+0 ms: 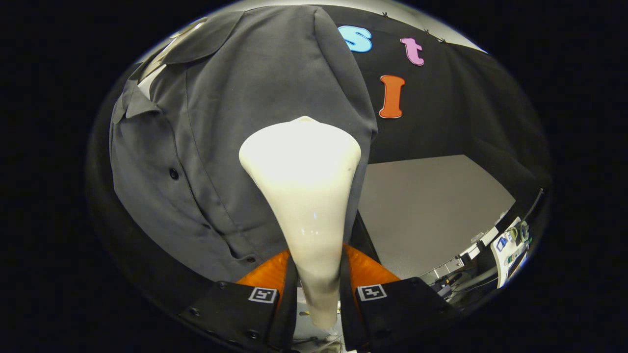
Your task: Iron the clothes twice with a garment steamer, once on the left side and once on the right side.
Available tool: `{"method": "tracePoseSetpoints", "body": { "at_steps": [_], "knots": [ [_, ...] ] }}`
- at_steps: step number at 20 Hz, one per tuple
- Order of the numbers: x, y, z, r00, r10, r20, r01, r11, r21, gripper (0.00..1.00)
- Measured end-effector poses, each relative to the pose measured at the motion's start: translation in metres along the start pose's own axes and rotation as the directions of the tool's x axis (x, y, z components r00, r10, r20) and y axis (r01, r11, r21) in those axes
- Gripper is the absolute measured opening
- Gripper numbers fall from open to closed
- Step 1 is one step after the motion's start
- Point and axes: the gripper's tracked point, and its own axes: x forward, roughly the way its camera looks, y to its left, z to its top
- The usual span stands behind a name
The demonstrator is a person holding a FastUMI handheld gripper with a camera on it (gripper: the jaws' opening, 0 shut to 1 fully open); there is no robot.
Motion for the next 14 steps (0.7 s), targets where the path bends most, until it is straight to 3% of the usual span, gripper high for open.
{"method": "tracePoseSetpoints", "body": {
  "at_steps": [14],
  "knots": [
    [0.041, -0.001, -0.076, 0.993, -0.050, -0.109, 0.053, 0.998, 0.022, 0.46]
  ]
}}
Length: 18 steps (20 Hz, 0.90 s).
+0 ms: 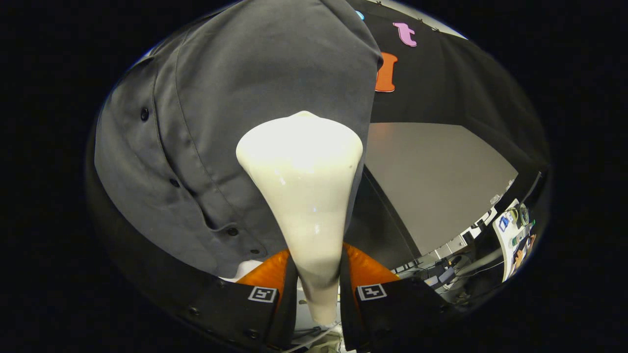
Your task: Iron the clothes twice with a garment steamer, once on the left side and once on the right side.
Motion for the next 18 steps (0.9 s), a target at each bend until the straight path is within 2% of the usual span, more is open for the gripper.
{"method": "tracePoseSetpoints", "body": {
  "at_steps": [18],
  "knots": [
    [0.053, -0.010, -0.109, 0.988, -0.027, -0.150, 0.029, 1.000, 0.009, 0.46]
  ]
}}
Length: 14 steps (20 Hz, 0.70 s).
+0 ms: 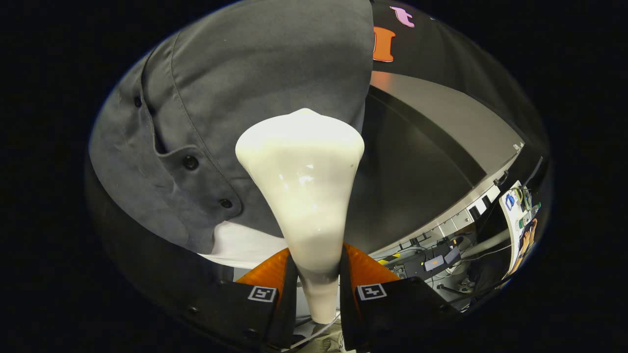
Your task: Iron the clothes twice with a garment steamer, once on the left side and once on the right side.
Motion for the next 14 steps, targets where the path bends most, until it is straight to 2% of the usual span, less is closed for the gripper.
{"method": "tracePoseSetpoints", "body": {
  "at_steps": [8, 14],
  "knots": [
    [-0.006, -0.001, -0.049, 0.999, -0.003, -0.039, 0.004, 1.000, 0.029, 0.46],
    [-0.076, 0.004, -0.050, 0.999, -0.028, 0.020, 0.026, 0.995, 0.092, 0.46]
  ]
}}
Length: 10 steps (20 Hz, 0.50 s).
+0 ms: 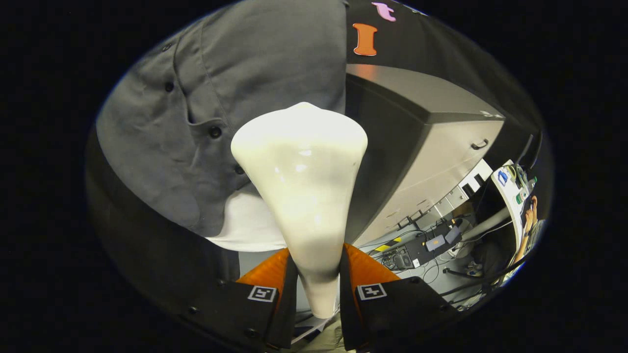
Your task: Iron the clothes twice with a garment steamer, once on the left side and once on the right side.
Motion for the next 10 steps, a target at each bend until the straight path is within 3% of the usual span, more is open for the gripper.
{"method": "tracePoseSetpoints", "body": {
  "at_steps": [4, 10],
  "knots": [
    [-0.057, 0.024, 0.036, 0.996, -0.005, 0.090, 0.005, 1.000, -0.003, 0.46],
    [-0.143, 0.075, 0.091, 0.969, 0.051, 0.240, -0.035, 0.997, -0.071, 0.46]
  ]
}}
